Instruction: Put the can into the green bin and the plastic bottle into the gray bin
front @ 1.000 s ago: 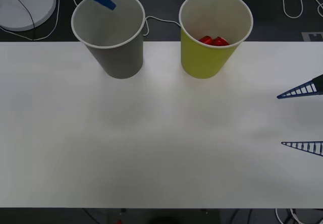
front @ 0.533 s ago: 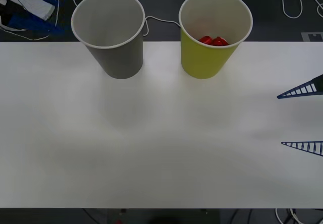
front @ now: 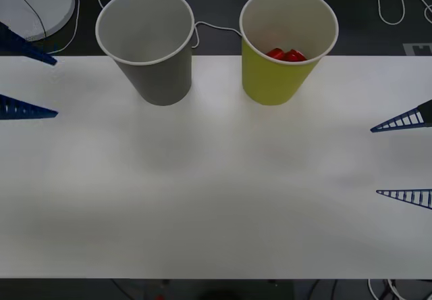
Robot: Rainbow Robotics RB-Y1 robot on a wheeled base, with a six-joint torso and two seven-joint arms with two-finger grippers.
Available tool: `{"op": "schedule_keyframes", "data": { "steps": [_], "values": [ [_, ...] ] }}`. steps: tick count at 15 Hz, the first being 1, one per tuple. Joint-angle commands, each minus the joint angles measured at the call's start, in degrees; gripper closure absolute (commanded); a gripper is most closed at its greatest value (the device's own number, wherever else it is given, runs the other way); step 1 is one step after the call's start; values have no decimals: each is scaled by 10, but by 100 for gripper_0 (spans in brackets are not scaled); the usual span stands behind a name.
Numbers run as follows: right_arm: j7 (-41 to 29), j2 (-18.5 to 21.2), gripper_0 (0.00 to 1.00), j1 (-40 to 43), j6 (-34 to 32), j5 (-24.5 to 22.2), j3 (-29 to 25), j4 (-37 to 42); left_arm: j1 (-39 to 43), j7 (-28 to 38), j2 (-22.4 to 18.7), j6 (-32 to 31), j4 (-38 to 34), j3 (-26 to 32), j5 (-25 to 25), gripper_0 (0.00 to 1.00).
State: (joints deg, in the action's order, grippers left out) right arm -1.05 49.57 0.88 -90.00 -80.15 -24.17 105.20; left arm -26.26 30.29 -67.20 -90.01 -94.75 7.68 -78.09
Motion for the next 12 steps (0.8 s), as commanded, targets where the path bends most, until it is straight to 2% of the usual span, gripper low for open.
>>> {"op": "schedule_keyframes", "data": {
  "steps": [1,5,12],
  "values": [
    [0,0,0,0,0,0,0,0,53,-71,23,0,1,23,6,0],
    [0,0,0,0,0,0,0,0,115,-163,61,0,1,50,4,0],
    [0,0,0,0,0,0,0,0,154,-291,118,0,4,63,-54,0]
  ]
}}
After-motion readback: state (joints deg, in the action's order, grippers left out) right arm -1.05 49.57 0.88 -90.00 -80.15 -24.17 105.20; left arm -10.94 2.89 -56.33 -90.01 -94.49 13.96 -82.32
